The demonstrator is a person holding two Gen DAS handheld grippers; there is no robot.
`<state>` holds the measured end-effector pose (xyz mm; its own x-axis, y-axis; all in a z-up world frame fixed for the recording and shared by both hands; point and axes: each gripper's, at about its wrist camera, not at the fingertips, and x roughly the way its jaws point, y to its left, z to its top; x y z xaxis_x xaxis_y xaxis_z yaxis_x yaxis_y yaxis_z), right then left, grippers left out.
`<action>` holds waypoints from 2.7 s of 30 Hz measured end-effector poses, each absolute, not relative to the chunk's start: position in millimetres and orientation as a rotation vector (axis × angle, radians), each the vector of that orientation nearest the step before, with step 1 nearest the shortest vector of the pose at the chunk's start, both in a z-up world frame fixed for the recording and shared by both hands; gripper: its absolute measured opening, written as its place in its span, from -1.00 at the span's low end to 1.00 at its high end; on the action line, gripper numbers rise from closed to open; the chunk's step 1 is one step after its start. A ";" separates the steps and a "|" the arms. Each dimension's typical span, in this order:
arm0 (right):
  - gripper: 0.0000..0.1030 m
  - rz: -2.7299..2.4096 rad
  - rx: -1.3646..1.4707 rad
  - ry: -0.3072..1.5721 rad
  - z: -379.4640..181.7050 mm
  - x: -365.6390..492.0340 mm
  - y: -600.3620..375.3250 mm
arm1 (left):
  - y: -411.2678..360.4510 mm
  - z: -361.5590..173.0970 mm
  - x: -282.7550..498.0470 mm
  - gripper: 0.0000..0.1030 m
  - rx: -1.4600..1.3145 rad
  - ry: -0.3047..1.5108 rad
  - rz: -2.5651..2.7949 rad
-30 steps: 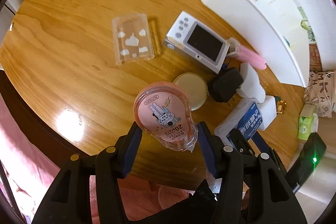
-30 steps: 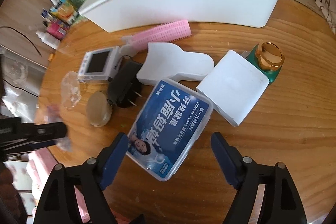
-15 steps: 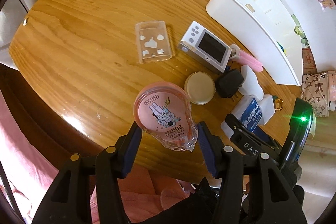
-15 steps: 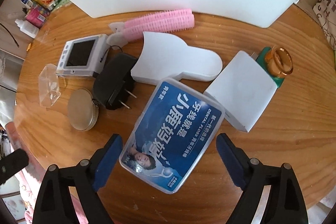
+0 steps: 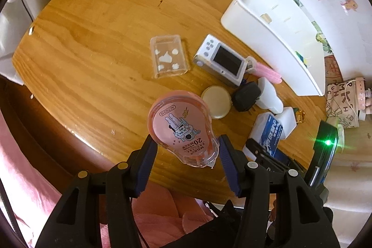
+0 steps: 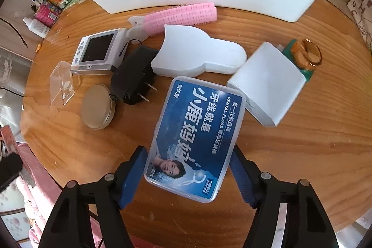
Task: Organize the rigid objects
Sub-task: 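Lift the pink tape dispenser with the left tool toward the white bin, then carry the pink tape dispenser over the white bin with the left tool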
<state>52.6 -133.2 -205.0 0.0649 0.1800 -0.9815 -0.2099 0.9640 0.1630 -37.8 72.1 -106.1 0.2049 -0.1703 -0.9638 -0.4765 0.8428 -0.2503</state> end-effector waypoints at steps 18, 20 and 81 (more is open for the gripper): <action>0.29 0.333 -0.007 1.308 -131.7 39.0 -153.9 | 59.4 -76.1 5.6 0.12 -0.495 1.265 0.138; 0.29 0.339 -0.019 1.275 -120.9 37.6 -153.6 | 59.5 -71.1 12.8 0.12 -0.484 1.243 0.124; 0.33 0.638 -0.216 1.183 -171.3 28.8 -149.2 | 50.1 -21.2 13.1 0.12 -0.376 0.820 -0.082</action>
